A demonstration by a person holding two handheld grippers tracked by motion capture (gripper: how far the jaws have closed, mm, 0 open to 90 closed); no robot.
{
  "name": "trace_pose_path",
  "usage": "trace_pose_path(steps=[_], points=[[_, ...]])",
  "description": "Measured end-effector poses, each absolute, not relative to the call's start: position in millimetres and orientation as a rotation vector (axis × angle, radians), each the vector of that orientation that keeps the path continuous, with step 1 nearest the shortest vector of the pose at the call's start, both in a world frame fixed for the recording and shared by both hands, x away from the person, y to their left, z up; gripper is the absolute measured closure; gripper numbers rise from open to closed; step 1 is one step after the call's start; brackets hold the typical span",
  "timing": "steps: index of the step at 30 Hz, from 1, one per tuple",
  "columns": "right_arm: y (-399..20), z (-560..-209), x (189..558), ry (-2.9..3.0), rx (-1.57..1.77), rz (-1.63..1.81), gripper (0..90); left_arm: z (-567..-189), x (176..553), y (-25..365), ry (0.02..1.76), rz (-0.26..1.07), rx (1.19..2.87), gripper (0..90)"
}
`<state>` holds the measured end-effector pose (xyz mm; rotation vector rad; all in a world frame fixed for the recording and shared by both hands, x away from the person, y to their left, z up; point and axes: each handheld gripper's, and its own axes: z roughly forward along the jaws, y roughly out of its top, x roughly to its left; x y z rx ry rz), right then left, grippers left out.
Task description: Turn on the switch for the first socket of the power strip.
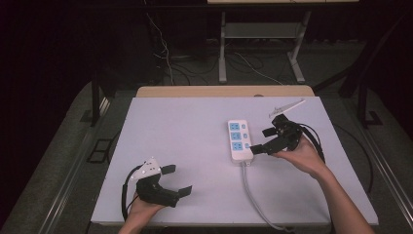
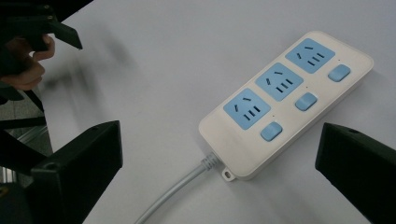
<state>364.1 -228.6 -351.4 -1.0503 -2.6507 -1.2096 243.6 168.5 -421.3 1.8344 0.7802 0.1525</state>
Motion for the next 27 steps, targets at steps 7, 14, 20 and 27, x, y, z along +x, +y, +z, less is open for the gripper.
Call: trace_pose_path(steps=[7, 14, 20, 27], points=[[-227.8, -360.8, 375.8, -2.636, -1.099, -1.184, 0.3, -421.3, 243.7, 169.3, 0.782, 0.155, 1.835, 0.1], [-230.5, -364.9, 383.1, -2.629, -1.159, -1.207, 0.3, -421.5, 244.2, 169.2, 0.782, 0.153, 1.837, 0.1], [-231.0, -367.1, 387.0, -2.618, -1.174, -1.245, 6.0, -421.5, 244.2, 169.7, 0.782, 0.155, 1.835, 0.1], [-230.2, -371.4, 391.6, -2.619, -1.151, -1.261, 28.4, -421.7, 244.4, 169.7, 0.782, 0.155, 1.839, 0.1]])
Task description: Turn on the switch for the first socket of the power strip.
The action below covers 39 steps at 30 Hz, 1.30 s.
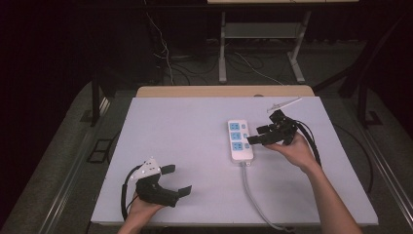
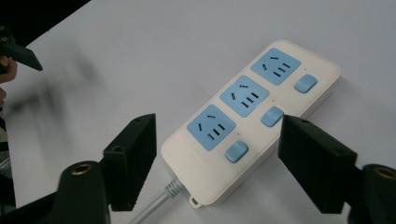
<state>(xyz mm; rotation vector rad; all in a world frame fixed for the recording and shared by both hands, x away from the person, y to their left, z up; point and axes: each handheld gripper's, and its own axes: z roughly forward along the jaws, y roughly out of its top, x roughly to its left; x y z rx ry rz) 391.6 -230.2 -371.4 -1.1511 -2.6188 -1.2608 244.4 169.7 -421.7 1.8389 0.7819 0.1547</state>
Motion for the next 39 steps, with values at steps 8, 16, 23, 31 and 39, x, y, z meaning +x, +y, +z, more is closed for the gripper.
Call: trace_pose_path(steps=[8, 16, 23, 31, 39], points=[[-226.6, -376.7, 394.9, -2.626, -1.123, -1.253, 46.8, -421.8, 244.4, 169.9, 0.781, 0.155, 1.84, 0.1], [-221.8, -384.0, 398.9, -2.638, -1.102, -1.237, 65.8, -422.0, 244.5, 170.0, 0.781, 0.155, 1.84, 0.1], [-219.6, -392.0, 403.2, -2.634, -1.091, -1.21, 83.2, -422.4, 244.9, 170.1, 0.781, 0.153, 1.843, 0.1], [-214.9, -401.5, 407.7, -2.639, -1.081, -1.173, 89.4, -422.3, 244.8, 170.2, 0.781, 0.153, 1.843, 0.1], [-214.0, -409.3, 412.8, -2.637, -1.099, -1.141, 89.4, -422.4, 244.9, 170.9, 0.779, 0.155, 1.845, 0.1]])
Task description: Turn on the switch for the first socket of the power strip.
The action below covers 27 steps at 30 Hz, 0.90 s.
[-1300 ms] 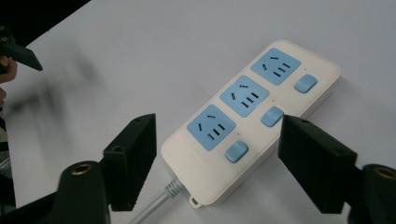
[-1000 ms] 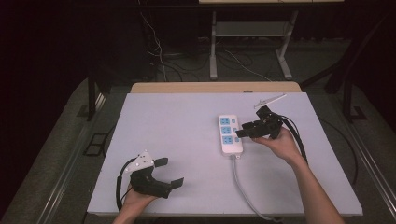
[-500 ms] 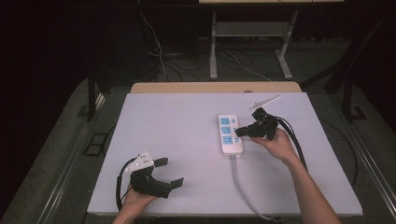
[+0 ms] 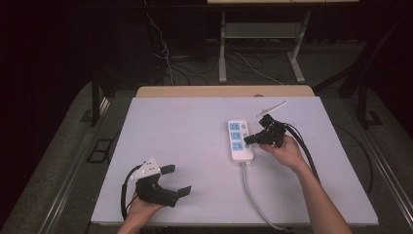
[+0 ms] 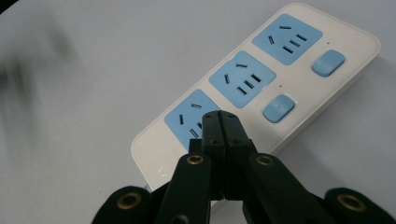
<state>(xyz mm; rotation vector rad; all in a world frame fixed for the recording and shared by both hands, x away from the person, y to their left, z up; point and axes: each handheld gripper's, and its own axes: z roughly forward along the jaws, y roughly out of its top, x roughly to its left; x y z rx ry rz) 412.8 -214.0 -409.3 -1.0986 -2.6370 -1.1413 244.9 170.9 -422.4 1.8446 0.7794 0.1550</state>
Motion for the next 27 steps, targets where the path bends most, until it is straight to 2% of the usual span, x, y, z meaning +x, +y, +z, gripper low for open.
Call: trace_pose_path(steps=[27], points=[[-213.7, -419.9, 413.6, -2.644, -1.098, -1.128, 89.8, -421.4, 242.7, 170.6, 0.777, 0.156, 1.842, 0.1]])
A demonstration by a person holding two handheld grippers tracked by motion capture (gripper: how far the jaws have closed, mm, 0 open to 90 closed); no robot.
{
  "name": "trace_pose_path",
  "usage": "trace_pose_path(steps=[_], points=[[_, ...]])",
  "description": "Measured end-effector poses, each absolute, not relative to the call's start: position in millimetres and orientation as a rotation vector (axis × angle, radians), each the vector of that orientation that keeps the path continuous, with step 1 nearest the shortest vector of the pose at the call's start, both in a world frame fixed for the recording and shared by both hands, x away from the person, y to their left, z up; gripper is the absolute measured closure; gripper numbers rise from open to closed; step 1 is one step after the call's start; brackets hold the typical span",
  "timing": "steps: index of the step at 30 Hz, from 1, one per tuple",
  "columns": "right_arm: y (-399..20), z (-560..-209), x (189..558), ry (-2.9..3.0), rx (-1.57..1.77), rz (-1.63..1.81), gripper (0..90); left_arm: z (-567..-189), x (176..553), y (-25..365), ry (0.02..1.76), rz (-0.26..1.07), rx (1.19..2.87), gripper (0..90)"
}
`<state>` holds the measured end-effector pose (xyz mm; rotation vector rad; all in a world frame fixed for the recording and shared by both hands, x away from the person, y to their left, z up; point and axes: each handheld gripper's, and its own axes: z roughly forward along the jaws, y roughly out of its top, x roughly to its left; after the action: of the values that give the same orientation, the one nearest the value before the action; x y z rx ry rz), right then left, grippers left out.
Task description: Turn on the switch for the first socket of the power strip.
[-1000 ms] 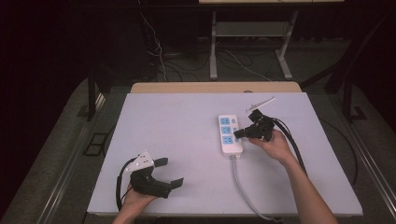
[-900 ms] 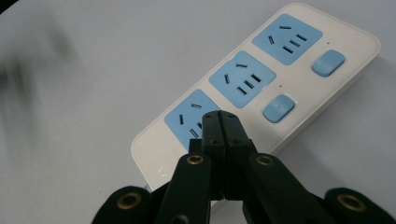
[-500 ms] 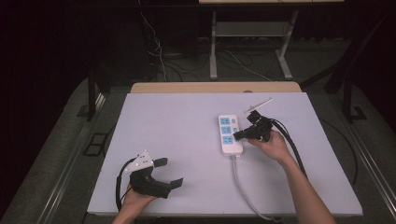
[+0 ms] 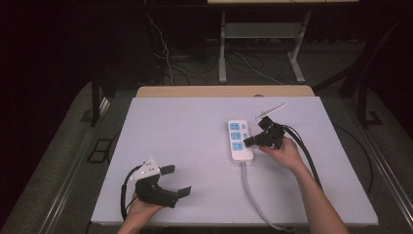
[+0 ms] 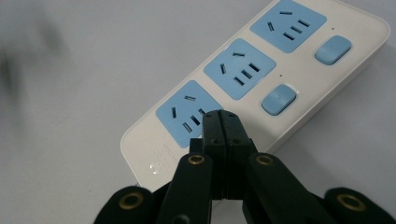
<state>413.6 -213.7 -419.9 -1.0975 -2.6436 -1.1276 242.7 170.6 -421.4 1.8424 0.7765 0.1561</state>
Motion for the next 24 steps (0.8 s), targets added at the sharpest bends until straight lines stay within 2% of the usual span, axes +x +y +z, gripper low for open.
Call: trace_pose_path(steps=[24], points=[[-217.4, -423.7, 413.7, -2.601, -1.111, -1.142, 90.0, -422.2, 242.1, 168.1, 0.762, 0.157, 1.86, 0.1]])
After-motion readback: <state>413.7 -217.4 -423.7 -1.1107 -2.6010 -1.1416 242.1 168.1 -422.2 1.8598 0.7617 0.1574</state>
